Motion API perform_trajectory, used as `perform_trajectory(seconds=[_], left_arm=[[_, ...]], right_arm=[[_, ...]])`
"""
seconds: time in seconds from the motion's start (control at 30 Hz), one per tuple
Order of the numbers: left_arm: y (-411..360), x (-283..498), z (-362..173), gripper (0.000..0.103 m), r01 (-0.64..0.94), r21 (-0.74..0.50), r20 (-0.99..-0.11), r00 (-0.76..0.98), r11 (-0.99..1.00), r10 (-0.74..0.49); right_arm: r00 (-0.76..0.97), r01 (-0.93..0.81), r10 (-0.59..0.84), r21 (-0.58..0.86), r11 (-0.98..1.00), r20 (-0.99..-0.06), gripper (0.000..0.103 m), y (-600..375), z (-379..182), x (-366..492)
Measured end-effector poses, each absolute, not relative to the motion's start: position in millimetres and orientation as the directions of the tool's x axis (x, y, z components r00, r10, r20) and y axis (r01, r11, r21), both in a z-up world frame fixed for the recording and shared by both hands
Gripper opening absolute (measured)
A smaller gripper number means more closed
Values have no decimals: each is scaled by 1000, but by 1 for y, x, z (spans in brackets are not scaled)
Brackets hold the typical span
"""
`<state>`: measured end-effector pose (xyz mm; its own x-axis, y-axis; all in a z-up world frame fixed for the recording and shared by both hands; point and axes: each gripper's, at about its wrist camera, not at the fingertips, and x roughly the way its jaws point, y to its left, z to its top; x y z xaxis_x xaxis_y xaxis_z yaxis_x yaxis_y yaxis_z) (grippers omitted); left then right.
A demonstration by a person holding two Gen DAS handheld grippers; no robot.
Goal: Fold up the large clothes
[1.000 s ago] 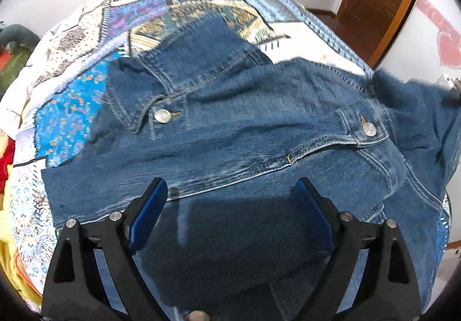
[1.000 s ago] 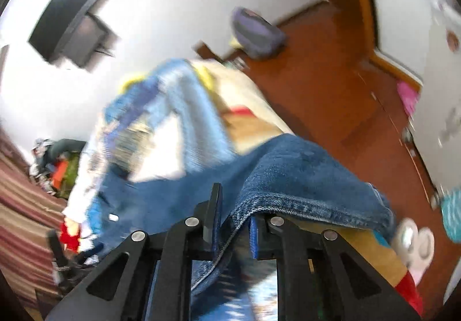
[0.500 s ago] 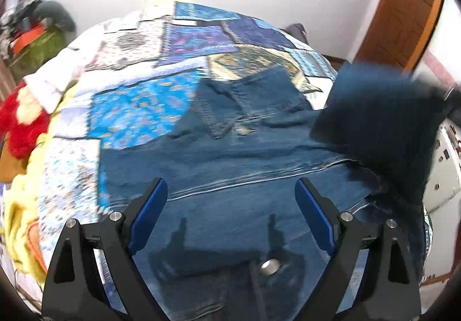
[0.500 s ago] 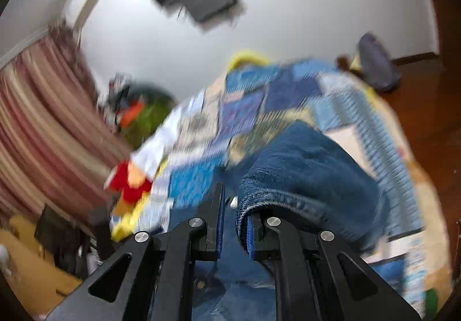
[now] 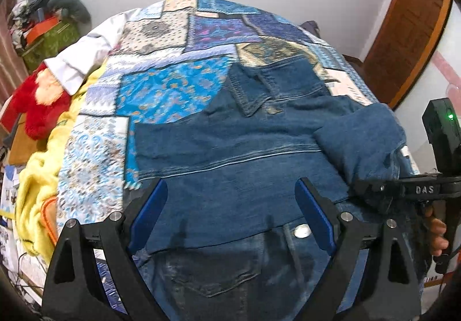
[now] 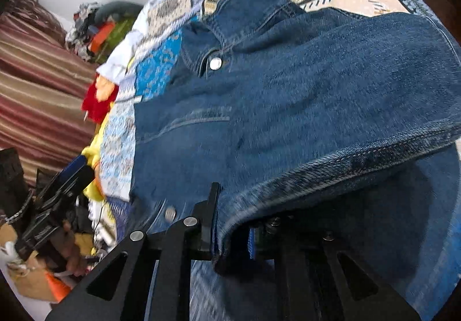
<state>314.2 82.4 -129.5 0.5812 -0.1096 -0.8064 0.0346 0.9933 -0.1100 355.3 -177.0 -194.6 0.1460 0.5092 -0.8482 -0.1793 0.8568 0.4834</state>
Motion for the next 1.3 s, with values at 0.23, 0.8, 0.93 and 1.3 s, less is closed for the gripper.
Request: perform_trajectory(seconds=[0.23, 0.8, 0.93, 1.3], left_arm=[[24, 331, -108, 90, 169, -118, -787, 585, 979, -196], [-75, 379, -185, 101, 353, 14, -887, 436, 936, -151], [-67, 382, -190, 101, 339, 157, -882, 470, 927, -22], [-92, 389, -118, 96, 362, 117, -829, 549, 925, -110]], right_arm=[[222, -313, 469, 393, 865, -855, 11, -203, -155, 324], [275, -246, 528, 472, 847, -804, 11, -294, -161, 302], [346, -211, 380, 323, 923, -858, 11, -308, -154, 296], [457, -8, 230, 255, 967, -859, 11, -397, -152, 284]])
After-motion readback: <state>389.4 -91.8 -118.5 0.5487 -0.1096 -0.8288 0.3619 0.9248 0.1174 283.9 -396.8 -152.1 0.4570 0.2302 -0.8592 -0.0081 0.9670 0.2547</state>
